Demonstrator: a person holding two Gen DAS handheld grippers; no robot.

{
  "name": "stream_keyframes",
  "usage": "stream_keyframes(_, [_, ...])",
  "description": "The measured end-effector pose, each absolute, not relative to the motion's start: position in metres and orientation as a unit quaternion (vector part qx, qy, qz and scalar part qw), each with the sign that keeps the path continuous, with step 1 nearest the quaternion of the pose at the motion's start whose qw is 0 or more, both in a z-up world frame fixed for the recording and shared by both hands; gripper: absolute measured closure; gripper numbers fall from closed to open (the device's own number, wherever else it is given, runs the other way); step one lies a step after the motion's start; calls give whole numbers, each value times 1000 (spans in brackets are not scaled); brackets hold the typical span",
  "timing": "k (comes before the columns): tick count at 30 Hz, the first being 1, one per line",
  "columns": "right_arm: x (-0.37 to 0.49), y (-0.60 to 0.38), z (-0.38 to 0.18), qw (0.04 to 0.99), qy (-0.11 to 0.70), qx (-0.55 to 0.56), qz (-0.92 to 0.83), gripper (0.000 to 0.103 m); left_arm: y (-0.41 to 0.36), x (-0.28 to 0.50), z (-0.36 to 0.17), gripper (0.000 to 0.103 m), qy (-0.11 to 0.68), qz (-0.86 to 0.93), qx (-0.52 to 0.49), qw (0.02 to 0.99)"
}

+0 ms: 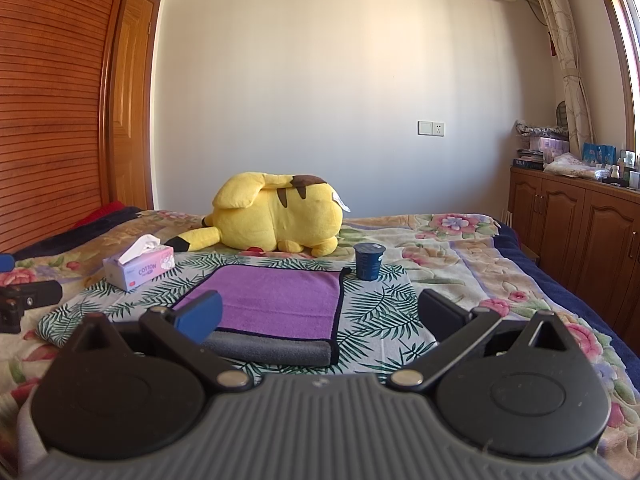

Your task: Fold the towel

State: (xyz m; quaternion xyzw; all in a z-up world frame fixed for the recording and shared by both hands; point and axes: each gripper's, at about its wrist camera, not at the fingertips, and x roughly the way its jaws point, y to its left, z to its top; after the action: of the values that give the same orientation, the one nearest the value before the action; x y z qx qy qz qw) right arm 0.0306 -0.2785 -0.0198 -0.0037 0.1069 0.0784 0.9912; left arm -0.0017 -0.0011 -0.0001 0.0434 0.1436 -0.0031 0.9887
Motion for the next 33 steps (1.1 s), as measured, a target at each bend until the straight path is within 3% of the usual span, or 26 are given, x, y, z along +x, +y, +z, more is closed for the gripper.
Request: stream_keyframes(33, [32,-276,-20,991,111,-6,79,0,2,1,-5,16,150,-4,47,988])
